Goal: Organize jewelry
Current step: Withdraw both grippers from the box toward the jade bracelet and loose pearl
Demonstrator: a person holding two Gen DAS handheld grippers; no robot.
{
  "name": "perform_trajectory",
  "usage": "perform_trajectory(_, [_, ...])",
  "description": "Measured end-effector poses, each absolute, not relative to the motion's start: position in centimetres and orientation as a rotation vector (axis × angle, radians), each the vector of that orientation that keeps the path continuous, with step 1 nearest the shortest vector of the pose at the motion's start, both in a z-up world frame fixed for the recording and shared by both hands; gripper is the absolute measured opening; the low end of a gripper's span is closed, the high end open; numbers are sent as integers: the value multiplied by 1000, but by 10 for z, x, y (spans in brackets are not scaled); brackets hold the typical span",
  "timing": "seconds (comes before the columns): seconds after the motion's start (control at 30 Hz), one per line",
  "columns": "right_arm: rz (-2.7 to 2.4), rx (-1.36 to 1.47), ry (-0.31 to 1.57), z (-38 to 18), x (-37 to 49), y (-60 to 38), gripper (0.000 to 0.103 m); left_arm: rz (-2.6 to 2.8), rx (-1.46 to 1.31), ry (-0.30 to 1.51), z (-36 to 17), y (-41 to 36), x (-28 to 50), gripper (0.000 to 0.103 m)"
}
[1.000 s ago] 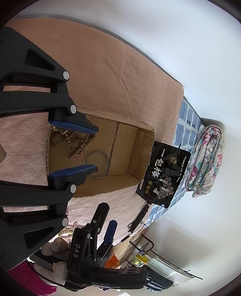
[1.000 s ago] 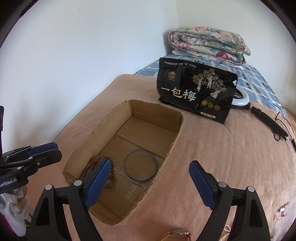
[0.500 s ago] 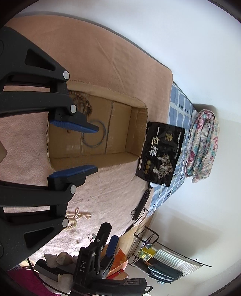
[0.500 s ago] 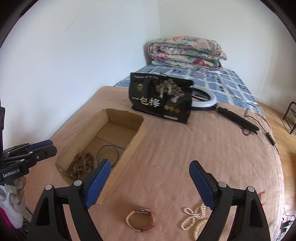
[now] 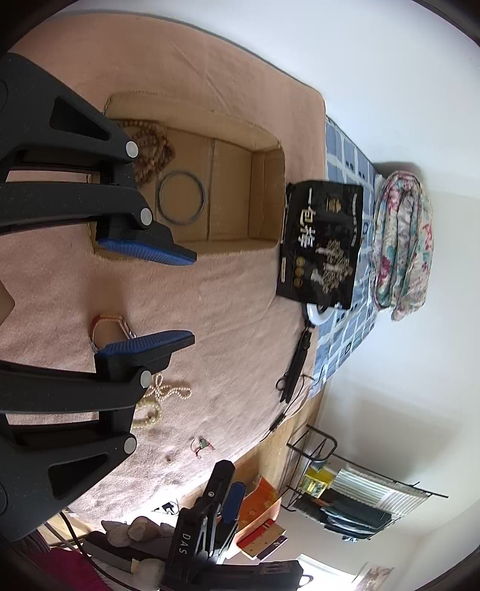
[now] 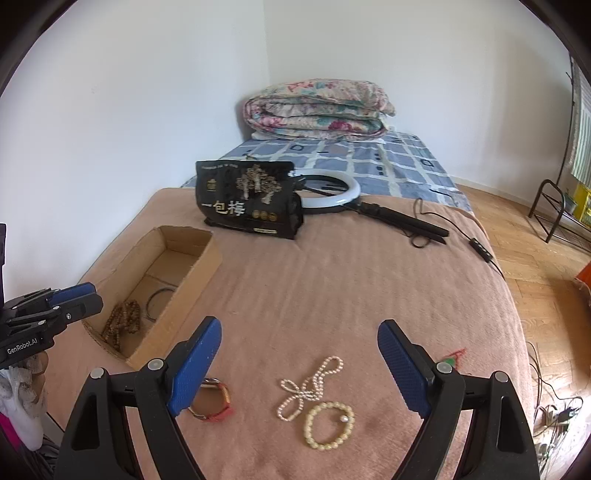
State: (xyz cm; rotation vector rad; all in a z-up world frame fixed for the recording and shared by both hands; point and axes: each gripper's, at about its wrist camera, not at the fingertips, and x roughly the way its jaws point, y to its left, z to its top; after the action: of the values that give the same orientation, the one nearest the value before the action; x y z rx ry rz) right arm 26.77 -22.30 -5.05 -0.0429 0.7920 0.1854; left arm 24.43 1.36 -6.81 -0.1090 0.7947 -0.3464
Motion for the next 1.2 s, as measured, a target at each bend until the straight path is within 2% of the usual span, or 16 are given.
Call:
perform_trajectory(0.7, [-32, 44, 813, -57, 225, -368, 88, -492, -30, 904, -102, -95, 257, 37])
perform_trajectory(1.2, [-72, 44, 914, -95, 216, -407, 88, -520, -11, 980, -134, -144, 279, 36])
